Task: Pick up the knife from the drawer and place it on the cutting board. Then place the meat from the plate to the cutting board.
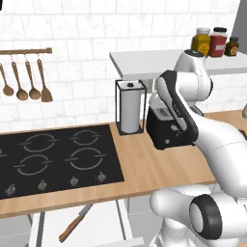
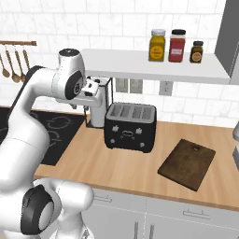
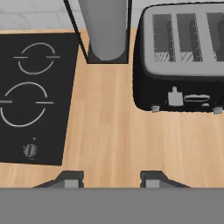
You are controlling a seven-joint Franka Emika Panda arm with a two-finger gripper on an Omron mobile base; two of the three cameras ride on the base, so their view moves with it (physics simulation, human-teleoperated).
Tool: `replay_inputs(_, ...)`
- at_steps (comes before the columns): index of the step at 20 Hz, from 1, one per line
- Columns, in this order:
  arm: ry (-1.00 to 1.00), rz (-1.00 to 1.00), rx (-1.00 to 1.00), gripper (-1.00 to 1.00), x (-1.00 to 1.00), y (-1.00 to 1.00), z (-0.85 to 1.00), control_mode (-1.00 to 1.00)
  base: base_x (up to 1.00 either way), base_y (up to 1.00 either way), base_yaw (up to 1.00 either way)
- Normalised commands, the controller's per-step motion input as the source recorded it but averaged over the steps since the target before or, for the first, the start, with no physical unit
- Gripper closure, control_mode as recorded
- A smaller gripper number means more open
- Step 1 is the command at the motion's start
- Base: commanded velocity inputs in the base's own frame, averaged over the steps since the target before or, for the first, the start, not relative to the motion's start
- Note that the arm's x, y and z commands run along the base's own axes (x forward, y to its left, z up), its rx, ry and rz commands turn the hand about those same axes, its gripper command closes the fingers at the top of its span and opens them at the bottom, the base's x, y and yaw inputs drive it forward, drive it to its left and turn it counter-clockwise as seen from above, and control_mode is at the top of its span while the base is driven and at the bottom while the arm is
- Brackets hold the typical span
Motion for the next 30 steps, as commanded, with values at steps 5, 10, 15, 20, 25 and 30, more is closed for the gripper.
replay_inputs(5, 0.00, 0.00, -0.05, -1.00, -0.17, 0.01, -0.20, -1.00, 0.00, 0.00, 0.00)
replay_inputs(10, 0.04, 0.08, -0.05, -1.00, -0.20, 0.02, -0.44, -1.00, 0.00, 0.00, 0.00)
replay_inputs(15, 0.07, 0.10, 0.00, -1.00, -0.02, 0.00, -0.37, -1.00, 0.00, 0.00, 0.00)
replay_inputs(20, 0.03, 0.01, 0.00, -1.00, 0.00, 0.00, -0.13, -1.00, 0.00, 0.00, 0.00)
replay_inputs(25, 0.03, 0.00, -0.02, -1.00, -0.04, 0.01, -0.06, 1.00, -0.04, 0.00, 0.00)
replay_inputs(30, 0.00, 0.00, 0.00, -1.00, 0.00, 0.00, 0.00, 1.00, -0.31, 0.02, 0.10)
